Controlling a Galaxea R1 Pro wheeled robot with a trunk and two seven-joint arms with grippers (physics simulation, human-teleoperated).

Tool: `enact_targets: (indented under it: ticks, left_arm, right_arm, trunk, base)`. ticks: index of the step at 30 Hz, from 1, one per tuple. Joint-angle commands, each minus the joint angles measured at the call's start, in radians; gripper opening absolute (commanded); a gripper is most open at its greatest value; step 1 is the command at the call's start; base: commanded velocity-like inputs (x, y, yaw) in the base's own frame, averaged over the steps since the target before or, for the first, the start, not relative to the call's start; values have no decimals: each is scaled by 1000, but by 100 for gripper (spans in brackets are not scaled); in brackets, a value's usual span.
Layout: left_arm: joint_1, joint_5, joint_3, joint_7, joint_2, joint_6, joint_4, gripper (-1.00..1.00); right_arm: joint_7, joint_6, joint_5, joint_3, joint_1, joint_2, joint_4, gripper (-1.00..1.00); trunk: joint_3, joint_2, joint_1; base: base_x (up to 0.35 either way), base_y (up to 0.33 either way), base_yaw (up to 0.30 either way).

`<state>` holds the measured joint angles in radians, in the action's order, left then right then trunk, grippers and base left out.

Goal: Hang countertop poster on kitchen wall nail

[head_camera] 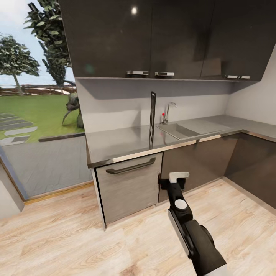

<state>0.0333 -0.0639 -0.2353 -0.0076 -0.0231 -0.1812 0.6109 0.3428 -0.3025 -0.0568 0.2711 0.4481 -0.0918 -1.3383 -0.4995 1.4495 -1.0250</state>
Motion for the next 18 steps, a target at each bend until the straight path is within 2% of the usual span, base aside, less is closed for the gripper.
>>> enact_targets:
  ticks: [1, 5, 6, 7, 10, 13, 18]
  left_arm:
    - [0, -7, 1, -1, 0, -1, 1, 100]
    - [0, -7, 1, 0, 0, -1, 1, 100]
    - [0, -7, 1, 0, -1, -1, 1, 100]
    - [0, -7, 1, 0, -1, -1, 1, 100]
    - [0, -7, 1, 0, -1, -1, 1, 100]
    - [0, -7, 1, 0, -1, -1, 1, 100]
    - [0, -7, 1, 0, -1, -1, 1, 100]
  right_arm:
    - [15, -12, -5, 3, 14, -3, -1, 100]
    - [93, -27, 10, 7, 102, -27, 13, 100]
    - [124, -101, 95, 9, 206, -38, 40, 100]
    - [127, -119, 117, 9, 222, -38, 45, 100]
    - [132, -141, 149, 12, 244, -40, 48, 100]
    - [132, -145, 155, 13, 247, -40, 51, 100]
    - [131, -146, 159, 15, 248, -40, 53, 100]
  trunk:
    - [-1, 1, 0]
    - [-1, 1, 0]
    - [-1, 1, 0]
    - [-1, 1, 0]
    - [-1, 1, 0]
    - [-1, 1, 0]
    - [-1, 1, 0]
  base:
    - [0, 0, 0]
    - [0, 0, 0]
    - [0, 0, 0]
    - [0, 0, 0]
    - [3, 0, 0]
    - [115, 0, 0]
    - [269, 0, 0]
